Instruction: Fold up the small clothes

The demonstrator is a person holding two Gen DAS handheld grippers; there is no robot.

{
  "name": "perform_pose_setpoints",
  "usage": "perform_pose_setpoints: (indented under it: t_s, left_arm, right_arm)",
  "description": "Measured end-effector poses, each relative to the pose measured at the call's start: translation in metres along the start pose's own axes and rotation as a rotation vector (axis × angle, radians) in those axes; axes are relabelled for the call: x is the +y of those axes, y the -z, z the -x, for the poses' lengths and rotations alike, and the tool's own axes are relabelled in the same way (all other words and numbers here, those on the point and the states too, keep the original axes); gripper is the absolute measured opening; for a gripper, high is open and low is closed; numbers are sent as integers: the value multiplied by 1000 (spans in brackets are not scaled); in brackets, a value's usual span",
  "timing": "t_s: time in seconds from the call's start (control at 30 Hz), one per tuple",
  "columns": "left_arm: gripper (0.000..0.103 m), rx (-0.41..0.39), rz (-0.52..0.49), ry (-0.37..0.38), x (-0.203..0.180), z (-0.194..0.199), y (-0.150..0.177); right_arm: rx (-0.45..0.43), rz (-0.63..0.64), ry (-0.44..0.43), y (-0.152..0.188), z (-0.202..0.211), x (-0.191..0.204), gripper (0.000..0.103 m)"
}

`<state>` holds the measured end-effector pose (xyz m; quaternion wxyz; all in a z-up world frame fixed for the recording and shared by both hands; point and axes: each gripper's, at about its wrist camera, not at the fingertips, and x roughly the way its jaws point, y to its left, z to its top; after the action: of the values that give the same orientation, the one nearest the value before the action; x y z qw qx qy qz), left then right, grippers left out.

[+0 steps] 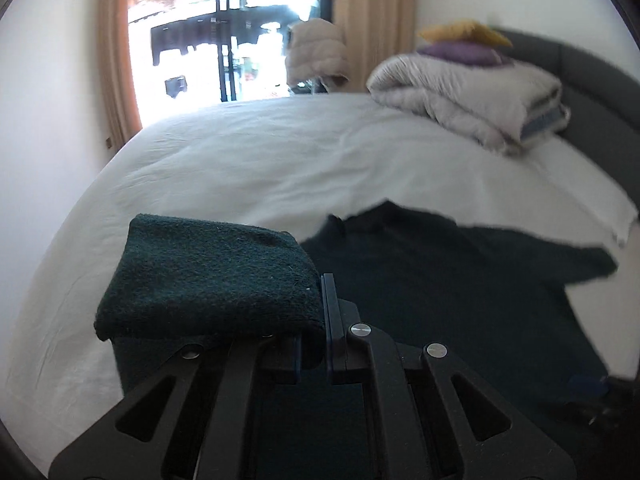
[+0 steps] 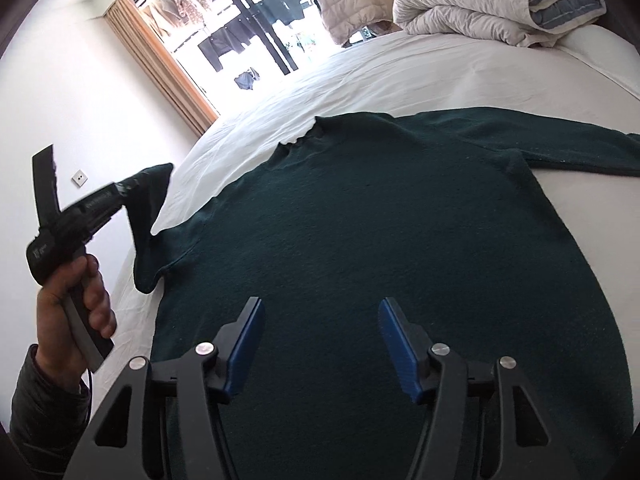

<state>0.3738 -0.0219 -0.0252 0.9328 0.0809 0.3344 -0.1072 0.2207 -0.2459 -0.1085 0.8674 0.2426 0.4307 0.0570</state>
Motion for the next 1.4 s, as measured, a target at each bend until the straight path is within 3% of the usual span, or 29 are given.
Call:
perform_pose_setpoints:
  t_s: [0.1, 0.17, 0.23, 0.47, 0.6, 0.73, 0.87, 0.97, 1.03, 1.2, 1.27, 1.4]
  left_arm:
    - [6, 103, -187, -57, -60, -45, 40]
    - [7, 135, -288, -104, -86, -61, 60]
    - [7, 136, -373, -140, -81, -74, 89]
    - [8, 112, -542, -207, -99, -81, 117]
    - [8, 93, -612, -240, -107, -94, 120]
    - [8, 106, -593, -232, -103, -97, 122]
    - [6, 107, -613, -260, -108, -92, 126]
    - [5, 104, -620, -274, -109, -92, 128]
    - [5, 102, -621, -278, -110, -91, 128]
    - [5, 105, -603, -269, -105, -92, 126]
    - [5, 102, -600, -268, -104, -91, 125]
    - [4, 93, -612, -278, -105, -90, 123]
  right_arm:
    - [14, -32, -4, -12, -7, -20, 63]
    - [36, -49, -12, -22, -17, -31, 71]
    - [44, -71, -43, -30, -27, -38, 79]
    - [55, -52, -97, -72, -61, -30, 79]
    - [30, 87, -61, -115, -53, -2, 83]
    - [72, 375, -19, -145, -58, 77, 85]
    - [226, 611, -9, -138, -91, 166, 86]
    - [374, 675, 31, -132, -128, 206, 86]
    - [478, 655, 81, -130, -156, 218, 86]
    - [631, 661, 241, -113, -215, 230, 83]
    - [703, 683, 303, -101, -231, 233, 77]
    - [747, 735, 402, -96, -241, 239, 74]
